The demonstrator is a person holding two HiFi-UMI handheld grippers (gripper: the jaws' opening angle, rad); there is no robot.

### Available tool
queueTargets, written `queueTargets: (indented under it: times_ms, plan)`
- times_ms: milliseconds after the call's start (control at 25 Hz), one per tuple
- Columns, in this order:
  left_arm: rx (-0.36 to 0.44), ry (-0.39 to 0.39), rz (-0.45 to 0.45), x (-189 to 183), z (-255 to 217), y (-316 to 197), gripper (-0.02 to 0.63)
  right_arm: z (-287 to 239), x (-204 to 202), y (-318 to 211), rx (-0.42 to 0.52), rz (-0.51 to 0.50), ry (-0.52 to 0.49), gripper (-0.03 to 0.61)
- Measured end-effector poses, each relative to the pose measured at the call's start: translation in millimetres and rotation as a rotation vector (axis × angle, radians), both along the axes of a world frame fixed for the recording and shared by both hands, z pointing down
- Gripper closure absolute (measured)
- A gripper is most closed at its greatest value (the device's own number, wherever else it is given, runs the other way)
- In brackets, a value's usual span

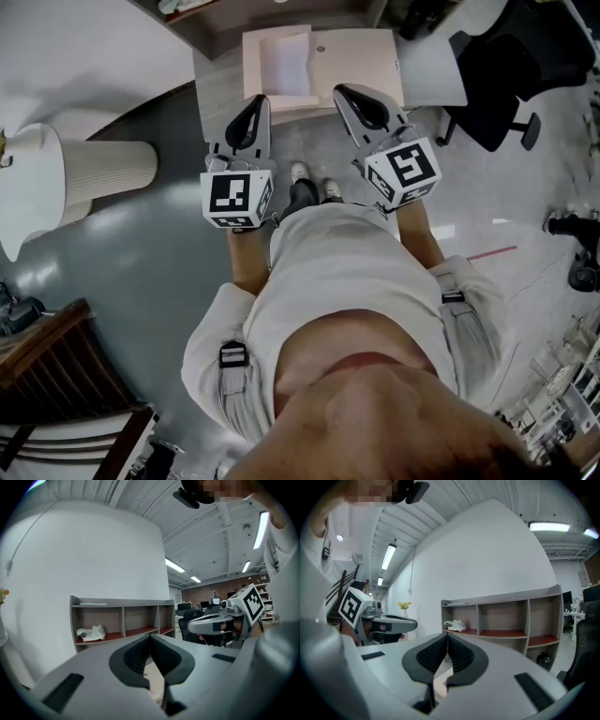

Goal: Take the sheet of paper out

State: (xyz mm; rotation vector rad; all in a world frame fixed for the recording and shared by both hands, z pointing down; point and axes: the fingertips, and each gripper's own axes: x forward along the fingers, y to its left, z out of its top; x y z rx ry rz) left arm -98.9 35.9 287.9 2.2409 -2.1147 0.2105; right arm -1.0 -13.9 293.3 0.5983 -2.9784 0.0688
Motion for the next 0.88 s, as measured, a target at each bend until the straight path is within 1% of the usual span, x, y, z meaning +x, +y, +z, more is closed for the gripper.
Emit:
queueTargets:
  times_ms: [320,640,880]
  plan:
    - [0.014,0.008,0.091,-37.3,6.2,-30.3,0.597,3.8,-36.4,-21.4,0.014,0.082,0.028,0.557]
    - [0.021,0.031,0.165,-74.0,16.8,-46.6,0.597,13.9,-71.3,-29.2,0.013,0.156,0.071,0.557]
    - [0.019,0.066,0.206,-84.3,26.7,-58.3,0.597,22.5,-80.8,-36.1,-0.001,0.198,0.104,0.557]
